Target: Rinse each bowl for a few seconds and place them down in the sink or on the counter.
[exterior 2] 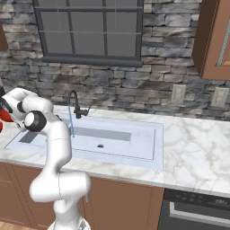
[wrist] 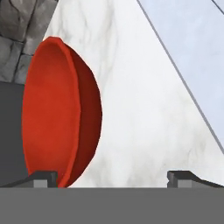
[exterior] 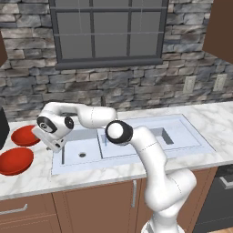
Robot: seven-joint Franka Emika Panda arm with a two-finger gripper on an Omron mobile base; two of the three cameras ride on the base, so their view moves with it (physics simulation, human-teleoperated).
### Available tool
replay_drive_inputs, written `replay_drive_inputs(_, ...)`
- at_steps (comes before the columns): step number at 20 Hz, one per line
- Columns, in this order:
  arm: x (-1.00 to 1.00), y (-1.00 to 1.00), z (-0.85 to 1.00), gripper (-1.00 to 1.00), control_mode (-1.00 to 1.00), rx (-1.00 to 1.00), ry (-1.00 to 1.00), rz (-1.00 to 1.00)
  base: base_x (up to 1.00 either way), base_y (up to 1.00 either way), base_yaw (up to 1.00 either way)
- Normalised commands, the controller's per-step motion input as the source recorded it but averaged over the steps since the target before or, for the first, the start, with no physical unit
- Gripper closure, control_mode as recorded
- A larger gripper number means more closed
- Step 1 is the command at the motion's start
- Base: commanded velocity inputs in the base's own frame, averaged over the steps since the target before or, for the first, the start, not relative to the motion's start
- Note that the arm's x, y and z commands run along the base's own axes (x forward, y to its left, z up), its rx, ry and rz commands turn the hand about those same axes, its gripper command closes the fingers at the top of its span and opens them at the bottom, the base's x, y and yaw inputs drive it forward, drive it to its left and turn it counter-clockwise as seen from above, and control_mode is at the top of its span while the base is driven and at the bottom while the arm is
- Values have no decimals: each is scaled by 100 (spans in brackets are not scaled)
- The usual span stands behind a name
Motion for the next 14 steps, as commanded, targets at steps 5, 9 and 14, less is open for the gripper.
replay_drive_inputs(5, 45, 28, 56, -100, -100, -22, 21, -5, 0, 0, 0)
replay_drive_inputs(9, 44, 23, 52, -100, -100, -20, 22, -5, 0, 0, 0)
replay_drive_inputs(14, 41, 33, 39, -100, -100, -22, 21, -6, 0, 0, 0)
